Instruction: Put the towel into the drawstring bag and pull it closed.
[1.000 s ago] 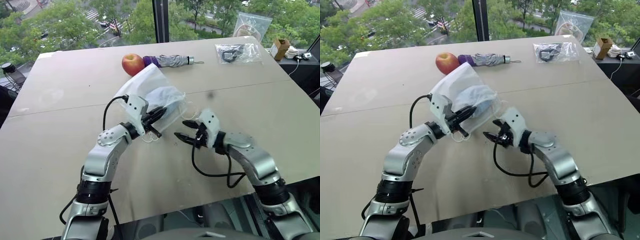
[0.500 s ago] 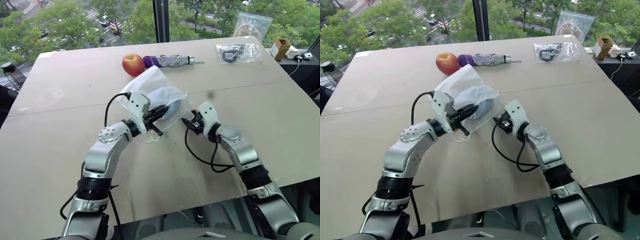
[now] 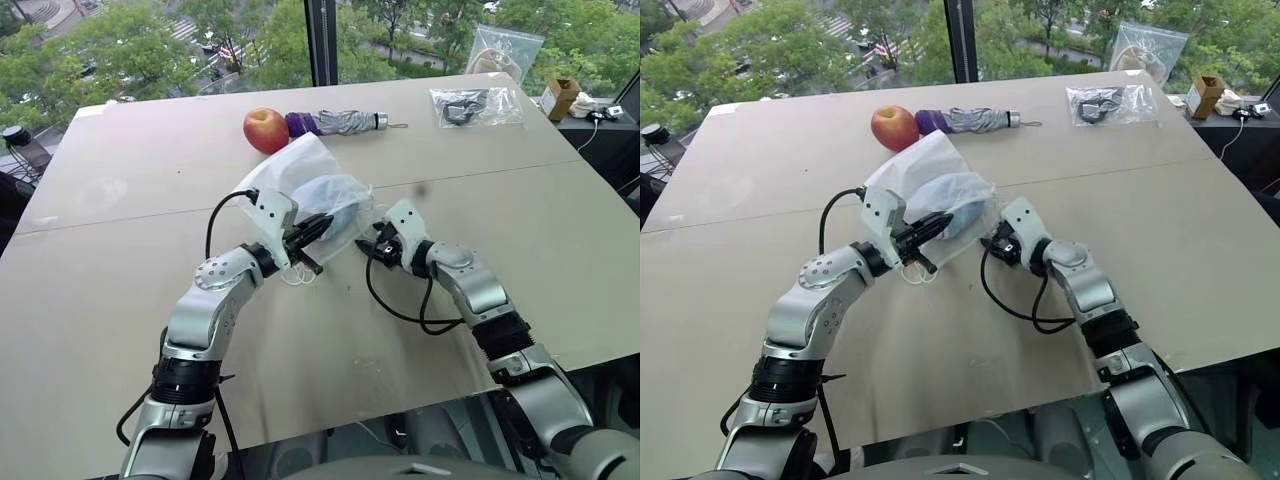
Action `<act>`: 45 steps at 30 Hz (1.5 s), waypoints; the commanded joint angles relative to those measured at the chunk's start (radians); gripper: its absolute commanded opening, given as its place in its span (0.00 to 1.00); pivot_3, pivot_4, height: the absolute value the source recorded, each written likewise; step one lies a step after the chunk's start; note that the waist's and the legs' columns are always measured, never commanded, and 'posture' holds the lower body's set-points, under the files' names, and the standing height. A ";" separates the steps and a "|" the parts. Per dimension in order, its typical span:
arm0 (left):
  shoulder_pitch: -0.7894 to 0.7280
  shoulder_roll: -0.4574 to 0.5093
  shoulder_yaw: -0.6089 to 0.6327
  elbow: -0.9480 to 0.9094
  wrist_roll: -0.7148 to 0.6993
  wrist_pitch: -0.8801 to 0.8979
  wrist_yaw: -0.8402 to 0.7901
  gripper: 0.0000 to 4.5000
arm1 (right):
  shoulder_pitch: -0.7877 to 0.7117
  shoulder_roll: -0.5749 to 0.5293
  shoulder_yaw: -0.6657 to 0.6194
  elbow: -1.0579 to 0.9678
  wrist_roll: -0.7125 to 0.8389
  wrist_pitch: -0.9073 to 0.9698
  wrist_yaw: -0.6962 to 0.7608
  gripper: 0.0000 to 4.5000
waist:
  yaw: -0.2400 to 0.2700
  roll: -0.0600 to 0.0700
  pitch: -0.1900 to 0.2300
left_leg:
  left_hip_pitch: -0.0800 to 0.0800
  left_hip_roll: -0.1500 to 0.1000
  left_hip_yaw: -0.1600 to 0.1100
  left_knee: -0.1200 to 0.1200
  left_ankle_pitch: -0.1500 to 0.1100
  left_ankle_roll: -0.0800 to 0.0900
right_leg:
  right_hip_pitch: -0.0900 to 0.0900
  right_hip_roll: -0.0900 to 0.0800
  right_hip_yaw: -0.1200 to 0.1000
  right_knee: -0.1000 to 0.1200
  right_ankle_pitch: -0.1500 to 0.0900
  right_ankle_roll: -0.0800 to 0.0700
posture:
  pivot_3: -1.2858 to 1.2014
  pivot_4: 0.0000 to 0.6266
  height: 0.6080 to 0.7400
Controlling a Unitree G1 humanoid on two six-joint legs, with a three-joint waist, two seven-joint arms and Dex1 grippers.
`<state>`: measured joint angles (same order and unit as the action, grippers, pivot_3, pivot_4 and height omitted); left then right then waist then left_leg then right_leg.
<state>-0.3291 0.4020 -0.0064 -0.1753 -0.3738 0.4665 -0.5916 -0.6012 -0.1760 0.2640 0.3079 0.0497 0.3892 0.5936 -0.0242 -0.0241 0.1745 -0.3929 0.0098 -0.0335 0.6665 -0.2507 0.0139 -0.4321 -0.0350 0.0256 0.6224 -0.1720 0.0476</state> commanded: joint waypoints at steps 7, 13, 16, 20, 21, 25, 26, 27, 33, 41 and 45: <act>-0.003 0.001 0.018 -0.044 0.001 -0.022 0.015 0.00 | 0.012 -0.018 0.010 0.055 -0.009 0.099 0.026 0.03 | -0.009 0.000 -0.001 | 0.014 -0.001 -0.001 0.000 0.000 0.000 | 0.015 -0.001 0.000 -0.001 -0.004 0.002 | 0.52 0.24 1.00; -0.002 0.003 0.022 -0.030 0.008 -0.035 0.020 0.00 | 0.081 0.011 -0.185 -0.244 0.368 0.380 0.185 0.03 | -0.003 0.000 0.000 | 0.011 -0.001 -0.002 -0.001 0.000 0.000 | 0.013 -0.001 0.000 -0.002 -0.003 0.001 | 0.52 0.24 1.00; -0.015 0.013 0.011 0.007 0.039 -0.062 0.020 0.00 | 0.064 0.084 -0.412 -0.333 0.662 0.497 0.131 0.03 | -0.004 0.001 0.001 | 0.006 -0.001 -0.002 -0.003 0.000 0.000 | 0.008 -0.001 -0.001 -0.003 0.000 0.001 | 0.52 0.24 1.00; -0.034 0.018 -0.002 0.065 0.077 -0.100 0.005 0.00 | 0.006 0.179 -0.644 -0.315 0.905 0.521 -0.052 0.03 | -0.008 0.001 0.001 | 0.003 -0.001 -0.001 -0.003 0.000 0.000 | 0.003 -0.001 0.000 -0.001 0.000 0.003 | 0.52 0.24 1.00; -0.037 0.014 0.009 0.072 0.059 -0.105 -0.011 0.00 | 0.004 0.189 -0.668 -0.320 0.946 0.523 -0.067 0.03 | -0.009 0.001 0.001 | 0.003 -0.001 -0.001 -0.003 0.000 0.000 | 0.003 0.000 0.000 -0.001 -0.001 0.004 | 0.52 0.24 1.00; -0.067 0.014 0.052 0.073 0.010 -0.134 -0.058 0.29 | 0.015 0.208 -0.702 -0.329 1.034 0.532 -0.152 0.00 | -0.012 0.001 0.001 | -0.001 0.000 -0.001 -0.003 0.000 0.000 | -0.001 0.000 0.000 -0.001 0.000 0.003 | 0.52 0.24 1.00; -0.083 0.011 0.076 0.078 0.005 -0.143 -0.043 0.38 | 0.019 0.207 -0.698 -0.326 1.036 0.528 -0.171 0.00 | -0.012 0.001 0.001 | -0.002 0.000 -0.001 -0.003 0.000 0.000 | -0.001 0.000 -0.001 -0.001 0.001 0.002 | 0.52 0.24 1.00; -0.094 0.011 0.108 0.074 -0.026 -0.142 -0.043 0.47 | 0.021 0.208 -0.698 -0.323 1.041 0.523 -0.188 0.00 | -0.012 0.001 0.001 | -0.003 0.000 -0.001 -0.003 0.000 0.000 | -0.002 0.000 0.000 -0.001 0.001 0.002 | 0.52 0.24 1.00; -0.019 0.099 0.245 -0.031 -0.199 -0.022 -0.113 0.68 | -0.006 0.202 -0.713 -0.276 1.054 0.464 -0.267 0.00 | -0.021 0.001 0.001 | -0.003 0.000 -0.001 -0.003 0.000 0.000 | -0.003 0.000 0.000 -0.002 0.001 0.002 | 0.52 0.24 1.00; 0.255 0.289 0.243 -0.064 -0.109 -0.051 -0.210 0.68 | -0.031 0.187 -0.687 -0.220 1.047 0.439 -0.271 0.00 | -0.010 0.003 0.002 | -0.004 0.000 0.000 -0.007 0.000 0.000 | -0.005 -0.001 0.000 -0.002 -0.002 0.001 | 0.52 0.24 1.00; 0.269 0.260 0.209 -0.022 -0.057 -0.088 -0.183 0.68 | -0.044 0.185 -0.678 -0.208 1.047 0.436 -0.273 0.00 | -0.011 0.003 0.002 | -0.004 0.000 0.000 -0.007 0.000 0.000 | -0.005 -0.001 0.001 -0.002 -0.003 0.001 | 0.52 0.24 1.00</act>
<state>-0.0563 0.6698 0.2167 -0.1847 -0.4435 0.4053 -0.7799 -0.6187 0.0160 -0.4139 0.1113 1.0735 0.8411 0.3182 -0.0352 -0.0206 0.1768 -0.3967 0.0099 -0.0332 0.6594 -0.2507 0.0140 -0.4372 -0.0357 0.0260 0.6201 -0.1748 0.0487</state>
